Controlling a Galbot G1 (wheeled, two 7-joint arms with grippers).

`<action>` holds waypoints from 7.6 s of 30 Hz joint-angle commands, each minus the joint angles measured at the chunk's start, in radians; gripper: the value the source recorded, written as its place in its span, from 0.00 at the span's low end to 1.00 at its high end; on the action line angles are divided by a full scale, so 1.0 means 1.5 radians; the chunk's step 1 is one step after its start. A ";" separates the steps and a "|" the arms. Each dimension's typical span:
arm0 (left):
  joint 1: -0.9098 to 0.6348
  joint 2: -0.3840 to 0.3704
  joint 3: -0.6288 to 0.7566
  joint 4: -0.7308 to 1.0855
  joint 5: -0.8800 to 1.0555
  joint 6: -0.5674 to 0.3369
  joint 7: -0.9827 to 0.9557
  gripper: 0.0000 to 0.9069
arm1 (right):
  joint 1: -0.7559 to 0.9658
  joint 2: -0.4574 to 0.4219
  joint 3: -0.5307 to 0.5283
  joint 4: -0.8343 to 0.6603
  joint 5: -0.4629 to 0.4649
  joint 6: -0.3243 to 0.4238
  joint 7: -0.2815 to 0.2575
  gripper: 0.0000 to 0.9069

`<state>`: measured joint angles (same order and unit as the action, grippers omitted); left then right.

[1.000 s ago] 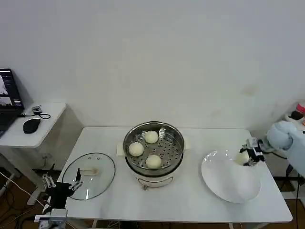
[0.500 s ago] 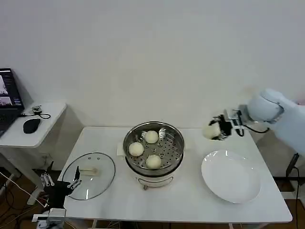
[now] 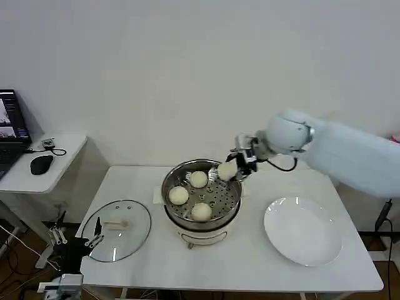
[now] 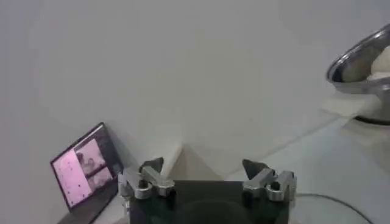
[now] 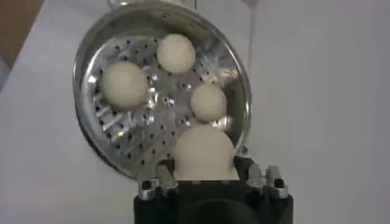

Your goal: Take steamed baozi put them in steamer then cover it.

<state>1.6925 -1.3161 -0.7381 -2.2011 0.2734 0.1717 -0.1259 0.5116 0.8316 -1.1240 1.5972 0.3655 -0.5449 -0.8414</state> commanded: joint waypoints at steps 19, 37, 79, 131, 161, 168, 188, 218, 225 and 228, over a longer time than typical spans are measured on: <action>-0.011 0.003 -0.003 0.010 -0.002 0.000 0.001 1.00 | -0.064 0.113 -0.078 -0.100 -0.040 -0.059 0.033 0.74; -0.008 0.002 -0.006 0.008 -0.003 0.000 0.000 1.00 | -0.057 0.083 -0.040 -0.065 -0.043 -0.056 0.021 1.00; -0.018 0.044 0.000 0.120 0.219 -0.101 0.012 1.00 | -1.313 0.244 1.341 0.272 -0.082 0.328 0.432 1.00; -0.280 0.126 0.129 0.473 0.625 -0.184 -0.014 1.00 | -1.463 0.357 1.445 0.302 -0.121 0.395 0.437 1.00; -0.314 0.114 0.119 0.521 0.631 -0.214 -0.053 0.00 | -1.469 0.370 1.425 0.302 -0.136 0.402 0.433 1.00; -0.298 0.109 0.097 0.503 0.645 -0.231 -0.087 0.00 | -1.468 0.371 1.418 0.303 -0.140 0.403 0.434 1.00; -0.200 0.178 0.018 0.185 0.524 -0.052 0.019 0.00 | -1.465 0.369 1.408 0.304 -0.151 0.408 0.419 1.00; -0.493 -0.052 0.394 0.167 0.762 0.161 0.288 0.00 | -1.441 0.408 1.353 0.283 -0.222 0.410 0.422 1.00; -0.502 -0.103 0.439 0.219 0.828 0.147 0.285 0.00 | -1.440 0.411 1.343 0.279 -0.233 0.410 0.421 1.00; -0.500 -0.115 0.451 0.233 0.849 0.143 0.285 0.00 | -1.440 0.413 1.340 0.279 -0.236 0.410 0.420 1.00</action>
<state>0.9989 -1.3471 -0.1833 -1.9237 1.3731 0.3654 0.2449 -1.6503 1.4457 0.9003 2.0198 0.0311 0.0707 -0.2102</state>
